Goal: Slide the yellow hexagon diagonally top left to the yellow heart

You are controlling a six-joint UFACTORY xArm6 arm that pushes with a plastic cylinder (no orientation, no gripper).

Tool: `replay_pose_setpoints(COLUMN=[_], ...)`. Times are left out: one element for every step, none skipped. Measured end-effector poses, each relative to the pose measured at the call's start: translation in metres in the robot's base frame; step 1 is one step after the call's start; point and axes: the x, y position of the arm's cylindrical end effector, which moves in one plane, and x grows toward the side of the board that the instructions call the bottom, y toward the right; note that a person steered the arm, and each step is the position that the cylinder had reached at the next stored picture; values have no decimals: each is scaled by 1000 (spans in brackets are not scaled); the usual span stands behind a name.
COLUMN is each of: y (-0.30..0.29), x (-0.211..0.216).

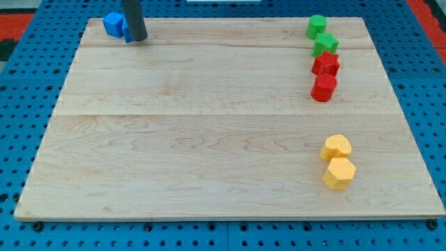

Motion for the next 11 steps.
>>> replay_pose_setpoints(y=[90,195,287,382,451,405,339,287,249,198,139], x=[47,112,170,235,305,324,320,310,284,245,206])
